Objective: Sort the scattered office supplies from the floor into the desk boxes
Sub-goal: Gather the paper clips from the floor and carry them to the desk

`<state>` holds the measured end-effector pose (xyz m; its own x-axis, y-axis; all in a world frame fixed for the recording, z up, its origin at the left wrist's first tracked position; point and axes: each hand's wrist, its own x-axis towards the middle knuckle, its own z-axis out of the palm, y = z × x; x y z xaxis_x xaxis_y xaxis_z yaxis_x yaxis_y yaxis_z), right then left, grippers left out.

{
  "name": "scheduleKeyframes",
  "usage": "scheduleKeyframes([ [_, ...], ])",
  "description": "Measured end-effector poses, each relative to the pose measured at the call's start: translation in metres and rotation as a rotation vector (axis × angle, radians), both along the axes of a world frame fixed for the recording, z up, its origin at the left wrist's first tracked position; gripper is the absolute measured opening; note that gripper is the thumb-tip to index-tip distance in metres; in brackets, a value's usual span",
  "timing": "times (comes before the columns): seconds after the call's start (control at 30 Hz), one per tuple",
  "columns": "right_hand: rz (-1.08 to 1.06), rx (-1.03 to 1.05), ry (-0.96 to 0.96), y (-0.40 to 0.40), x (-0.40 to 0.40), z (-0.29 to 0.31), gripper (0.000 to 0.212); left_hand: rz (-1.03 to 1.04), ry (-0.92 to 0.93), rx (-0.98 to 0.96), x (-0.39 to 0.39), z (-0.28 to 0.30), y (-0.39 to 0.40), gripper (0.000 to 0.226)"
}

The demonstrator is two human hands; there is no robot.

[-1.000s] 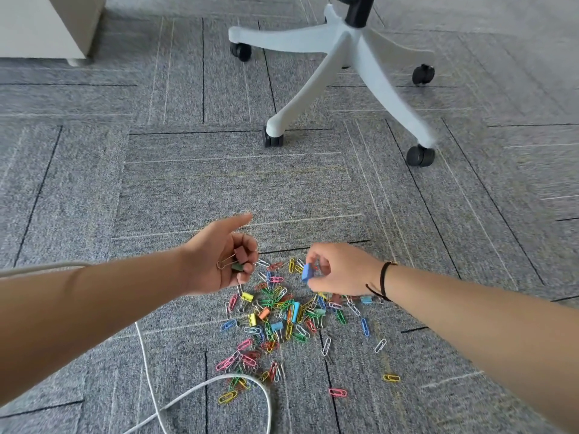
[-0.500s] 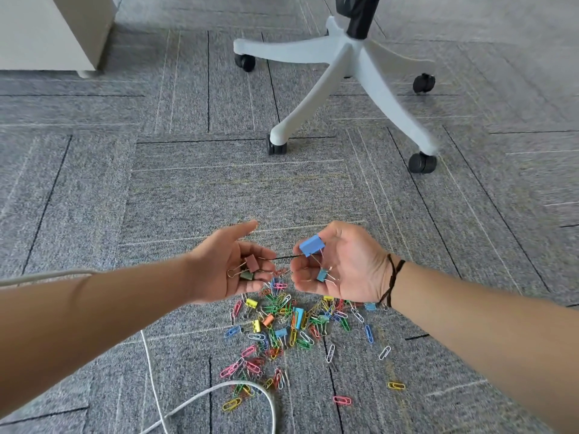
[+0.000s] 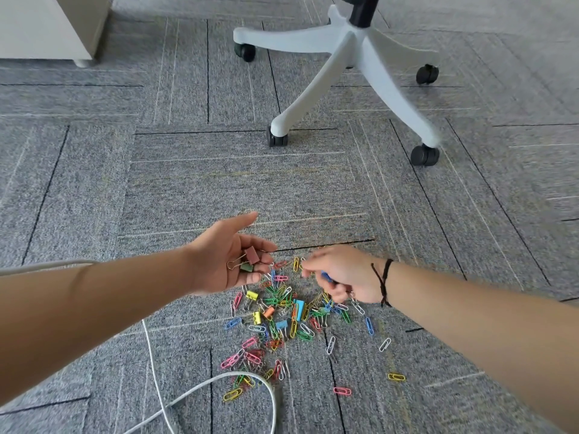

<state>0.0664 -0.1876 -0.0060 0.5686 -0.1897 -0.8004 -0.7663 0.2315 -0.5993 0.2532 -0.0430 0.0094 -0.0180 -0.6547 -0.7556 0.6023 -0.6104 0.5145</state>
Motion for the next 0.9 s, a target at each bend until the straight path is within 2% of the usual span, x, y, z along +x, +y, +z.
scheduleKeyframes([
  [0.1,0.142,-0.130,0.040,0.011,-0.007,-0.006,0.016,-0.007,-0.003,0.001,0.000,-0.001,0.000,0.062],
  [0.17,0.285,-0.319,0.020,0.019,-0.011,-0.009,0.017,-0.012,-0.006,0.003,0.000,-0.001,0.000,0.062],
  [0.27,0.613,-0.695,0.015,0.034,-0.016,-0.011,0.036,-0.008,-0.006,0.006,0.000,-0.002,0.000,0.062],
  [0.37,0.751,-0.919,0.063,0.049,-0.021,-0.014,0.057,-0.008,-0.005,0.008,0.000,-0.002,-0.001,0.061],
  [0.43,0.797,-1.034,0.059,0.056,-0.022,-0.019,0.058,-0.007,-0.006,0.009,0.000,-0.003,-0.001,0.061],
  [0.57,0.744,-1.028,0.065,0.053,-0.020,-0.022,0.043,-0.009,0.001,0.007,0.000,-0.004,-0.002,0.060],
  [0.8,0.653,-0.753,-0.007,0.026,-0.013,-0.014,0.038,-0.011,0.006,0.002,0.001,-0.005,-0.001,0.059],
  [0.9,0.712,-0.818,-0.023,0.007,-0.009,-0.004,0.039,-0.005,0.012,0.001,0.001,-0.006,-0.001,0.059],
])
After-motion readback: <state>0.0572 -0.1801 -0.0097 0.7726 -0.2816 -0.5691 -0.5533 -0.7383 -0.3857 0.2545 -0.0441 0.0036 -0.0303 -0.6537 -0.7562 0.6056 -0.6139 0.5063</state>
